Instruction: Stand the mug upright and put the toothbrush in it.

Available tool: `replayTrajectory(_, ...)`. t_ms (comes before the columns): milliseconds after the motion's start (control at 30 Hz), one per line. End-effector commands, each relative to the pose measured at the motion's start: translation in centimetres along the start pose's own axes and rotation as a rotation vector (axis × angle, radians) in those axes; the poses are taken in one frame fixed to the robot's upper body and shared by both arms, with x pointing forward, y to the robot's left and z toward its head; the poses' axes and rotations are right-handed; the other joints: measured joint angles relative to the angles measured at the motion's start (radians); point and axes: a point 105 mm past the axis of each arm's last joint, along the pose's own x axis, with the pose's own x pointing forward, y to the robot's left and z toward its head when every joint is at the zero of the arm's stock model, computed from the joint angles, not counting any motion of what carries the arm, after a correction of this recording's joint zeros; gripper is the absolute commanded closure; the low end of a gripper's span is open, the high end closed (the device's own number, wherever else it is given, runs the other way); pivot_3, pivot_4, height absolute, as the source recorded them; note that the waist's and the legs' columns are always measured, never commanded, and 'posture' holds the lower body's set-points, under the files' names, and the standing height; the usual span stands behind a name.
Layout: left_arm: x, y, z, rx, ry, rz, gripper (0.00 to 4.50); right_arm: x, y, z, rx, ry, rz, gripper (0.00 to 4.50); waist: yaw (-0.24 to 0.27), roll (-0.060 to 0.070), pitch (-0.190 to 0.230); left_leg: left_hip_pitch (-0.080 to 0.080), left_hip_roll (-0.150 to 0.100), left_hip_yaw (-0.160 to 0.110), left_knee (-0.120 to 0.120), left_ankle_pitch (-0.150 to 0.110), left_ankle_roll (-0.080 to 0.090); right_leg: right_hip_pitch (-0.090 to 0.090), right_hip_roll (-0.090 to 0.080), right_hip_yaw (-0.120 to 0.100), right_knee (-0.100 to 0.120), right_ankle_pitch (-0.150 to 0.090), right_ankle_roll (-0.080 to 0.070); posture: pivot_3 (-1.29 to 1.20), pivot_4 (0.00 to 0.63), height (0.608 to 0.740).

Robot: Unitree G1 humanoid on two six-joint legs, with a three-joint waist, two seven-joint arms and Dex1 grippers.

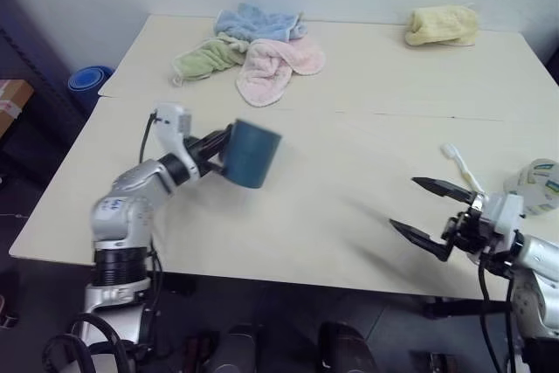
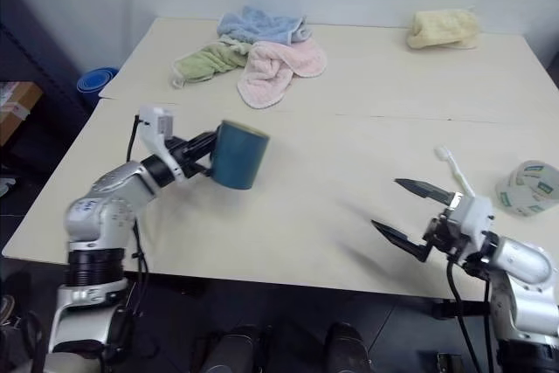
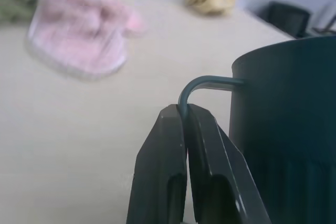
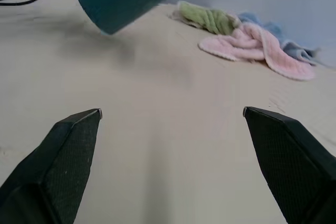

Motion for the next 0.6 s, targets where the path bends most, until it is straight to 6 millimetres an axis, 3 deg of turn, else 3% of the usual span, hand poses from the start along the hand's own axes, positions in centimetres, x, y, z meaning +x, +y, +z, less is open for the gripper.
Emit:
replayTrajectory(33,4.0,-4.8,1.4,0.305,-0.255,-0.096,4.5,-2.8,-0.3,0.5,-0.048,0.032,-0.1,0.0,0.0,-0.001,0.0,0.0,0.0,0.001,-0.001,0.0,0.0,0.0,0.0,0.0,-0.001,0.0,0.0,0.0,0.15,0.74)
replayTrajectory(167,6.5,-6.1,-0.9,0.427,-0.333,-0.048,4.5,-3.7,0.1,0.5,-0.056,0.051,-0.142,0.0,-0.003,-0.002,0.001,0.0,0.0,0.004,-0.002,0.0,0.001,0.0,0.0,0.001,-0.004,0.0,0.0,0.0,0.15,0.74)
replayTrajectory(300,7.4,-7.1,-4.3,0.46,-0.333,-0.037,4.5,-3.8,0.6,0.8,-0.065,0.054,-0.146,0.0,-0.005,-0.003,0.002,0.003,0.0,0.009,-0.006,0.001,0.003,-0.001,0.0,0.001,-0.005,0.0,0.0,0.0,0.15,0.74)
replayTrajectory(533,6.2,-6.6,-7.1,0.439,-0.282,-0.049,4.5,-3.0,0.4,1.4,-0.076,0.034,-0.157,0.0,-0.003,-0.004,0.002,0.003,0.0,0.009,-0.006,0.001,0.004,-0.001,-0.001,0.001,-0.005,0.001,0.002,0.0,0.15,0.74)
replayTrajectory(600,5.5,-6.2,-7.6,0.439,-0.261,-0.073,3.95,-2.8,0.4,1.5,-0.075,0.031,-0.158,0.0,-0.005,-0.003,0.002,0.003,0.0,0.009,-0.006,0.001,0.004,-0.001,-0.001,0.001,-0.005,0.001,0.002,0.0,0.15,0.74)
